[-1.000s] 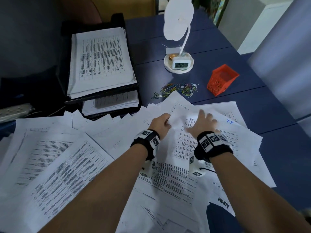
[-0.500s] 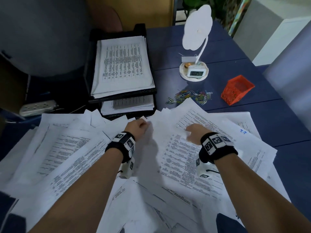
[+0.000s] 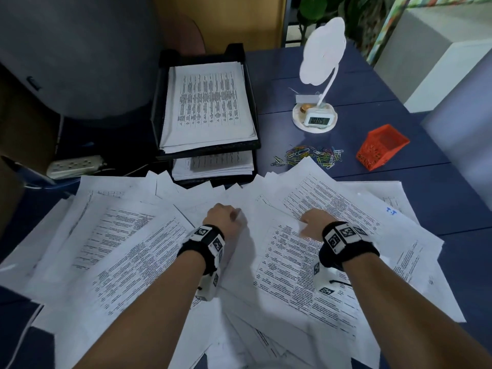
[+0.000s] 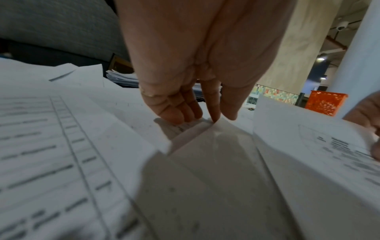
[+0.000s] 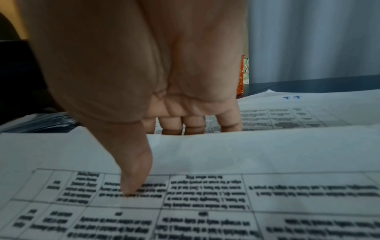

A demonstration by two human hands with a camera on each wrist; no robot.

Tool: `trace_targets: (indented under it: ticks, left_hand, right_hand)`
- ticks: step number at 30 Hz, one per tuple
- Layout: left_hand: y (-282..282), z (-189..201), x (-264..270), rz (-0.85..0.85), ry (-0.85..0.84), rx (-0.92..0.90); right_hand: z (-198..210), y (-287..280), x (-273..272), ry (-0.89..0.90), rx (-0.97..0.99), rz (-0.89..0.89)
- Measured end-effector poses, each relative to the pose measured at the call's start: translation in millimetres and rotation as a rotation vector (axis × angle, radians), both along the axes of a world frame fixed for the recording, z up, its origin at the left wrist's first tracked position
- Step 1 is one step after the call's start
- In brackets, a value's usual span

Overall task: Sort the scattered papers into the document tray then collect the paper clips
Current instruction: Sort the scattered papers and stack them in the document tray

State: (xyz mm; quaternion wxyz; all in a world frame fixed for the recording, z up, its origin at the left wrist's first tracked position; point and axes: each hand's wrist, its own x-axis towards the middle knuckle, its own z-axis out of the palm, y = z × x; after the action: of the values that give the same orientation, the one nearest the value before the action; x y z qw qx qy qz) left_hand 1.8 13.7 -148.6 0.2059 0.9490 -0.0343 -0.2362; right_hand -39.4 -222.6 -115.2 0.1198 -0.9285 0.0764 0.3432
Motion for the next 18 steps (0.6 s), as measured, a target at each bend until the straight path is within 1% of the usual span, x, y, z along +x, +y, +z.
trace_targets:
  ticks: [1, 2, 4, 6, 8, 11, 13, 15, 16, 17, 18]
  left_hand:
    - [-1.3, 0.7, -1.9, 0.028, 0.014, -0.044]
    - [-2.3, -1.2, -2.9, 0.068, 0.019, -0.131]
    - [-2.5, -5.1, -4.3, 0.159, 0.044, -0.359]
    - [-3.0, -1.9, -4.8, 0.237, 0.039, -0.52]
    - [-5.2, 13.6, -5.6, 0.237, 0.032, -0.641]
    - [-7.7, 37.6, -0.9, 0.206, -0.035, -0.785]
    - [-5.9, 49.3, 5.5, 0.211, -0.116, -0.802]
    - [0.2, 60.9, 10.8, 0.259, -0.228, -0.665]
    - [4.6, 66.1, 13.2, 0.303, -0.308, -0.579]
    - [9.6, 71.1, 15.8, 0.365, -0.39, -0.556]
    - [14.3, 77.8, 17.3, 0.438, -0.443, -0.598]
  right_hand:
    - [0.8, 0.5, -0.9, -0.01, 0.009, -0.015]
    - [-0.2, 0.4, -1.6, -0.022, 0.02, -0.031]
    - [-0.9, -0.4, -3.1, -0.06, 0.05, -0.081]
    - [-1.8, -4.8, -3.1, -0.174, 0.116, -0.184]
    - [0.2, -8.6, -2.1, -0.264, 0.181, -0.246]
    - [13.3, -11.2, 1.6, -0.279, 0.286, -0.265]
    - [29.8, -11.2, 7.1, -0.36, 0.404, -0.304]
    - [48.9, -12.6, 13.8, -0.478, 0.516, -0.326]
    - [58.9, -13.8, 17.2, -0.532, 0.571, -0.331]
    - [71.6, -13.4, 19.3, -0.585, 0.63, -0.339]
    - [81.7, -13.2, 22.2, -0.639, 0.698, -0.36]
